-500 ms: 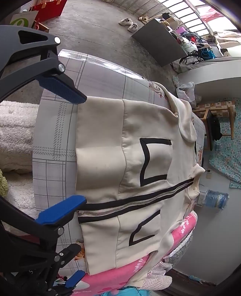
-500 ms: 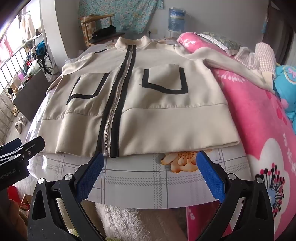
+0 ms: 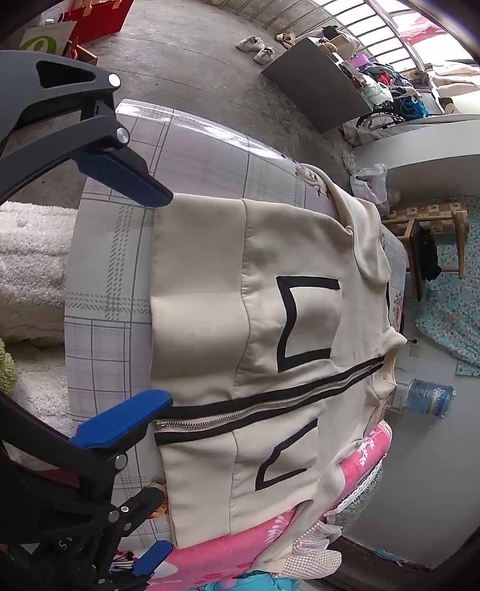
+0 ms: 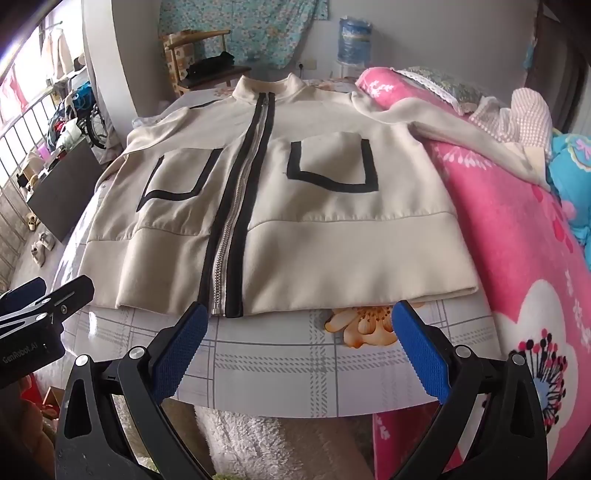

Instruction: Fold large clothes

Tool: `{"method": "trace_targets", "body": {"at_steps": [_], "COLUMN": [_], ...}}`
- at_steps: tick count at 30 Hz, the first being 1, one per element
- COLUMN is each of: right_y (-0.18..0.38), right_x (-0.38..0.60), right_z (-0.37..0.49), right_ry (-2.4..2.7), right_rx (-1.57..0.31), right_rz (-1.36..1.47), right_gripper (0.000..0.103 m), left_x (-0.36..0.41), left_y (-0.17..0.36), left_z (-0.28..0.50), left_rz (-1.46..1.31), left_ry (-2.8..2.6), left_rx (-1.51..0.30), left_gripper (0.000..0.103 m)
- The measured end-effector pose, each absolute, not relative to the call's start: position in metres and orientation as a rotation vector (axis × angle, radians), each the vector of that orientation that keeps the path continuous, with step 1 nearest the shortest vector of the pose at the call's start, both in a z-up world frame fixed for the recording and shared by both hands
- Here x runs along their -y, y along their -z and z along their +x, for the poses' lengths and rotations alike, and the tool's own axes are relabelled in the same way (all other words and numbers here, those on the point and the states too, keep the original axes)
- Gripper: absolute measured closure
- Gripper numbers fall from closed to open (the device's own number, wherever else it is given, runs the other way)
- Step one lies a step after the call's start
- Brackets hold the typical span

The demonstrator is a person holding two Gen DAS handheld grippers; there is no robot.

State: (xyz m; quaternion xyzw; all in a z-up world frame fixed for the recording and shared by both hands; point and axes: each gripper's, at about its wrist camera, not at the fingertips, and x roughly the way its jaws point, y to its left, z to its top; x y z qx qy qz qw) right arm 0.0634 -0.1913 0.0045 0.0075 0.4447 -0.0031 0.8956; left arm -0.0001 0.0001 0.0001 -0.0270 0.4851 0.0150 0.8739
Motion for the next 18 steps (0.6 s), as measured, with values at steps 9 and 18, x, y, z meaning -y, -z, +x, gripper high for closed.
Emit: {"method": "trace_targets", "body": {"at_steps": [9,18], "right_y": [-0.0051,-0.0065], "right_x": [0.1890,0.1869], "right_z": [0.0649,0.0657], "right_ry": [0.007,0.005], "right_rx": [-0.922,-0.920], "right_rz": [0.014,0.011], "right_gripper": [0.008,0.008], "left_x": [-0.0001,-0.0002], "left_y": [-0.0003,-0.0003], "left_z": [-0.0002,-0.0004], "left_rz": [-0.056,-0.058], "left_ry": [-0.032,-0.031], "left_rx": [-1.011,-1.011], "left_gripper": [0.006,0.006]}}
